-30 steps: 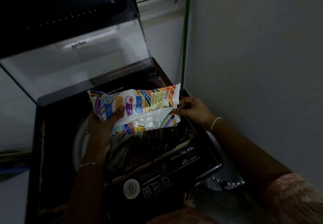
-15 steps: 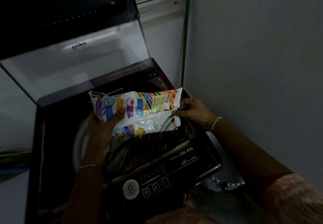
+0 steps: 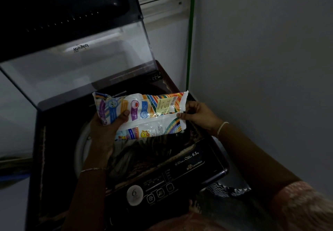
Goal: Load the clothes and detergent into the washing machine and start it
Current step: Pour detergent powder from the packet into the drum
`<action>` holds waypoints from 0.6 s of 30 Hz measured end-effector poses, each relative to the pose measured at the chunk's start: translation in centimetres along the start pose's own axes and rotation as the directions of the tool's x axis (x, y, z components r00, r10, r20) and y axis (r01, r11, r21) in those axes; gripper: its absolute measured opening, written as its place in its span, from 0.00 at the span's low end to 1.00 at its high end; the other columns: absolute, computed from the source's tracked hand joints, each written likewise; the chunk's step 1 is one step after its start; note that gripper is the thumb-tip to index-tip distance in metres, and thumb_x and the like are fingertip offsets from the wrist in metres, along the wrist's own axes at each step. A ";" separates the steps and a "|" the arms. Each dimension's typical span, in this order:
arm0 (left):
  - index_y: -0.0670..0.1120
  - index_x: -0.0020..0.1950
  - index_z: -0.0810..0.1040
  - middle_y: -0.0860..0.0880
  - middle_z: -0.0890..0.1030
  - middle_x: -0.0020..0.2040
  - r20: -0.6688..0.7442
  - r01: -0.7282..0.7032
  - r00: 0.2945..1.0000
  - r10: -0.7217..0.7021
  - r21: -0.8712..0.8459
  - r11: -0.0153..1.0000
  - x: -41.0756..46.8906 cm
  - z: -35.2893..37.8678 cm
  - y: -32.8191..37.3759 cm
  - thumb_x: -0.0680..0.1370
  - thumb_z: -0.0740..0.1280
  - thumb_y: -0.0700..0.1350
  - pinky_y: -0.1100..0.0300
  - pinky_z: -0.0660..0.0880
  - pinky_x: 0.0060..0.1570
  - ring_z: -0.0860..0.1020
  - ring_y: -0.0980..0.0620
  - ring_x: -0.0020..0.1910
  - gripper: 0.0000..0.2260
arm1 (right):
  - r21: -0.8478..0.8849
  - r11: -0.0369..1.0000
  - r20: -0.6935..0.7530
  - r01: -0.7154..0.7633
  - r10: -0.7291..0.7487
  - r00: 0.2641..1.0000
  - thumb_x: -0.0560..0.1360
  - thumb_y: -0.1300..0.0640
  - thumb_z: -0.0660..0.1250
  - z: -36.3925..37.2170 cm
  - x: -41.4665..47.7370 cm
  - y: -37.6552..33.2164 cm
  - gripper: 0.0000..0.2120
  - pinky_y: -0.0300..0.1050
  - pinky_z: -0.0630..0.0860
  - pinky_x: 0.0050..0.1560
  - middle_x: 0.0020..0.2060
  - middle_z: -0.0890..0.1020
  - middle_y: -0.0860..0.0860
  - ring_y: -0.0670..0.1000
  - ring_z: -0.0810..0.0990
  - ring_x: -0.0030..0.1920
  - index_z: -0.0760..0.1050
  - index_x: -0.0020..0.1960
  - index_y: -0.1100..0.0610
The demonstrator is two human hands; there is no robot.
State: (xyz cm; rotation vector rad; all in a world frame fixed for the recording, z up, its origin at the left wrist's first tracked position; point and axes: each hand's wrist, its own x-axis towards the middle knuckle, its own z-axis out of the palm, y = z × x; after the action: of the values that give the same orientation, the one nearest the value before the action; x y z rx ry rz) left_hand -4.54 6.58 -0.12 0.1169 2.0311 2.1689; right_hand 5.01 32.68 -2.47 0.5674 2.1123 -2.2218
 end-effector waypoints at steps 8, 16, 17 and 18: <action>0.50 0.56 0.80 0.45 0.84 0.55 -0.013 0.007 1.000 -0.007 -0.022 1.000 0.6 0.0 -0.2 0.63 0.79 0.47 0.38 0.78 0.51 0.83 0.43 0.52 0.23 | 0.067 0.998 -0.069 -0.005 0.009 0.998 0.72 0.66 0.70 0.2 0.6 0.3 0.16 0.50 0.81 0.52 0.55 0.82 0.64 0.61 0.82 0.54 0.75 0.57 0.73; 0.43 0.62 0.77 0.43 0.82 0.58 -0.022 0.030 0.999 -0.032 -0.096 0.995 0.5 -0.7 -0.6 0.66 0.78 0.47 0.35 0.76 0.53 0.81 0.40 0.56 0.27 | 0.076 0.997 -0.076 0.016 -0.010 0.997 0.71 0.66 0.71 0.7 2.1 -0.4 0.08 0.47 0.82 0.51 0.47 0.85 0.56 0.53 0.85 0.47 0.80 0.50 0.66; 0.44 0.62 0.77 0.42 0.81 0.59 -0.030 0.037 0.999 -0.040 -0.111 0.993 0.4 -0.9 -0.7 0.66 0.78 0.48 0.35 0.75 0.54 0.80 0.39 0.56 0.26 | 0.073 0.997 -0.072 0.021 -0.016 0.997 0.71 0.66 0.72 0.8 2.3 -0.6 0.05 0.45 0.82 0.49 0.44 0.85 0.53 0.51 0.85 0.44 0.81 0.47 0.62; 0.45 0.62 0.77 0.42 0.81 0.59 -0.034 0.050 0.998 -0.055 -0.128 0.991 0.3 -1.0 -0.9 0.67 0.78 0.48 0.35 0.75 0.54 0.80 0.38 0.57 0.25 | 0.060 0.998 -0.069 0.024 -0.020 0.997 0.71 0.66 0.72 0.9 2.6 -0.9 0.04 0.44 0.82 0.48 0.42 0.85 0.52 0.50 0.85 0.43 0.81 0.44 0.60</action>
State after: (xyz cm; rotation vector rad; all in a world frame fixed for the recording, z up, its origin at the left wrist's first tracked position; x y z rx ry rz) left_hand -4.92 5.66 -1.10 0.0060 1.8867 2.2763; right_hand 2.16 32.44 -2.32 0.6352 2.0977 -2.3183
